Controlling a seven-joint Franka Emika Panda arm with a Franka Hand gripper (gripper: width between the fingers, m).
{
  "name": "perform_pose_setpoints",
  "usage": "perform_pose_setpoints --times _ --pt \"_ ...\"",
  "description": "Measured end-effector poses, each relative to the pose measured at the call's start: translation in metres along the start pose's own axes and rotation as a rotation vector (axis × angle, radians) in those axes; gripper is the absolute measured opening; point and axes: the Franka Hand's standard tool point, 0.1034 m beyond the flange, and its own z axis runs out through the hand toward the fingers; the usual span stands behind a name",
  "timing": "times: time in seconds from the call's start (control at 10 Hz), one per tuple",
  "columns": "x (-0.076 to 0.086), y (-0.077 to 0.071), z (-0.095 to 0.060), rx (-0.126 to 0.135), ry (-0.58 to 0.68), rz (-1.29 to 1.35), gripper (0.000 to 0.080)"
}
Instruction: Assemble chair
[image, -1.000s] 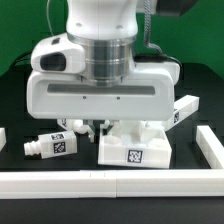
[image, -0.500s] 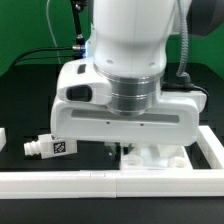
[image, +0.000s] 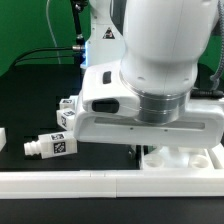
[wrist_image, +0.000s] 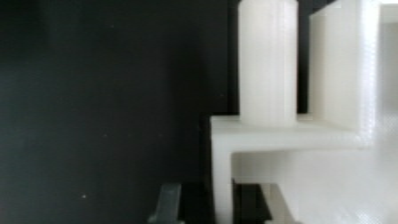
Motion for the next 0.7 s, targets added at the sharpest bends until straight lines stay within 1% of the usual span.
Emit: perform_pose_setpoints --times 0.2,0.4,0.5,0.6,0.7 --pt "-0.0006 -0.0061 0.0005 -0.001 -0.013 0.009 0.0032" --pt "-0.0007 -0.0055 -0.0009 0.002 -0.011 0.004 0.0033" --pt "-0.0005 -0.0052 -0.0005 0.002 -0.011 0.006 0.0108" --pt "-0.0003 -0.0048 -0.0003 0.002 -0.011 0.007 0.0108" --pt "-0.0002 -0.0044 -0.0003 0.002 -0.010 0.008 0.0244"
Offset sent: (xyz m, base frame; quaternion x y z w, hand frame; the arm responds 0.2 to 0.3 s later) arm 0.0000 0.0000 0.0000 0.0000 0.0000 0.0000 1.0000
